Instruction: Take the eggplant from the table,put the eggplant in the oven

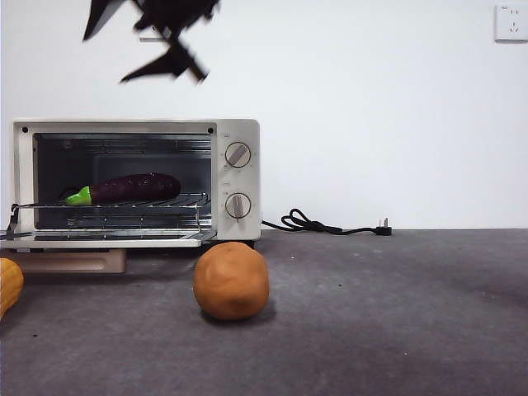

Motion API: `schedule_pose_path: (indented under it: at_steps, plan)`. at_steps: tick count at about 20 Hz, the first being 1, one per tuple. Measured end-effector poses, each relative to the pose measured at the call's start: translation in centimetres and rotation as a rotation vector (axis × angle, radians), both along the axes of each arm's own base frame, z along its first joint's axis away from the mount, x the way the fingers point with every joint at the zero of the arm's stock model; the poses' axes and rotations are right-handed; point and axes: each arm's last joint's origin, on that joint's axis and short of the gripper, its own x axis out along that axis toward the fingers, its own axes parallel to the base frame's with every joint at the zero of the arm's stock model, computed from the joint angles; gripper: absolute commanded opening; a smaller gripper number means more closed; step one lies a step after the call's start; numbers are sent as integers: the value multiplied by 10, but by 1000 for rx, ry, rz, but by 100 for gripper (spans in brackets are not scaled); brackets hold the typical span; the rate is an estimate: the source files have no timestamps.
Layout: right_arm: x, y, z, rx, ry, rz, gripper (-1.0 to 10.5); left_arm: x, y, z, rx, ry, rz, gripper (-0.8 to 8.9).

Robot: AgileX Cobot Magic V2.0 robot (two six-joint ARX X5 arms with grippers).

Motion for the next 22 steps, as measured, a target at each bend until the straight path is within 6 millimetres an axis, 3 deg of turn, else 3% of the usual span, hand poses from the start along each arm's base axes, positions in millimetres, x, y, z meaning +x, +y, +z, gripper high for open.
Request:
schedule_pose_path:
  at_steps: [3, 9, 13, 22]
  plan:
    - [-19, -22, 36, -187, -119, 37, 320, 0, 0, 0, 0, -2, 0, -6]
    - [-64, -71, 85, -481, -232, 107, 314, 1, 0, 2, 0, -19, 0, -6]
    - [-86, -93, 122, -424, -341, 93, 245, 2, 0, 1, 0, -18, 0, -6]
    - [-150, -153, 187, -291, -485, 55, 247, 5, 0, 1, 0, -13, 1, -6]
